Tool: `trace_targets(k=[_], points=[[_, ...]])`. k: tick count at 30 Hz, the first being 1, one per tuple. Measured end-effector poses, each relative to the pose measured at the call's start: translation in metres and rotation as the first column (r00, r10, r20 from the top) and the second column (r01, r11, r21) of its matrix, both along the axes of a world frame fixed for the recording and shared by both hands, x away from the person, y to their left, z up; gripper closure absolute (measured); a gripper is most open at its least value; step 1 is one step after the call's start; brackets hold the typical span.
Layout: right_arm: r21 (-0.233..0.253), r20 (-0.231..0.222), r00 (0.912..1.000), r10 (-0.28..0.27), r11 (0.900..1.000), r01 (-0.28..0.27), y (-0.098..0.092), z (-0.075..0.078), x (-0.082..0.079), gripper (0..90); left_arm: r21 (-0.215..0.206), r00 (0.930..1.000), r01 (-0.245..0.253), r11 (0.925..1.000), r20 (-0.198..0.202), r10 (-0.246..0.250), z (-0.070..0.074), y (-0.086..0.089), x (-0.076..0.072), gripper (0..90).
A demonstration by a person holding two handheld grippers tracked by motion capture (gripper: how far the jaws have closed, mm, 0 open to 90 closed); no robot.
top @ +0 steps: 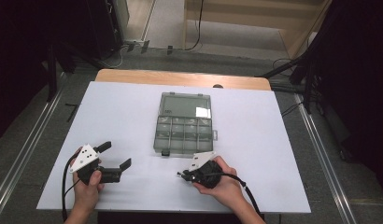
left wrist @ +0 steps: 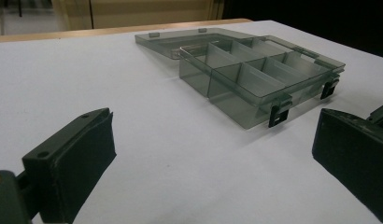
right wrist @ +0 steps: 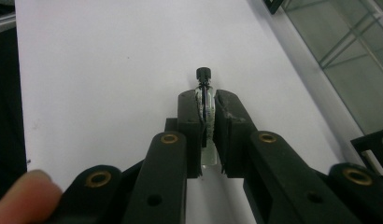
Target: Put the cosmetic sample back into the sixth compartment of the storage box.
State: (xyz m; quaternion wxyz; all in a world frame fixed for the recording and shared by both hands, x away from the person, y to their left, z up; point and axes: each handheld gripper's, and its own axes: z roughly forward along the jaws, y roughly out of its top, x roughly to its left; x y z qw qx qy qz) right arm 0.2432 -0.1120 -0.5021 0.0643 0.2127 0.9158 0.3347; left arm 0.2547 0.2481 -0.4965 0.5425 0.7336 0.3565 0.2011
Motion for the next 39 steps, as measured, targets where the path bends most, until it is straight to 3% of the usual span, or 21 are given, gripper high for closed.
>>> trace_targets(k=[15, 39], points=[[0.042, 0.0, 0.9996, -0.029, 0.999, 0.029, -0.006, 0.011, 0.004, 82.8, -0.005, 1.0, -0.007, 1.0, -0.002, 0.007, 0.0, 0.001, 0.0, 0.0], [0.064, 0.024, 0.9982, -0.055, 0.997, 0.054, -0.006, 0.034, 0.019, 82.8, -0.007, 1.0, -0.002, 1.0, 0.003, 0.002, 0.0, 0.001, 0.0, 0.0]])
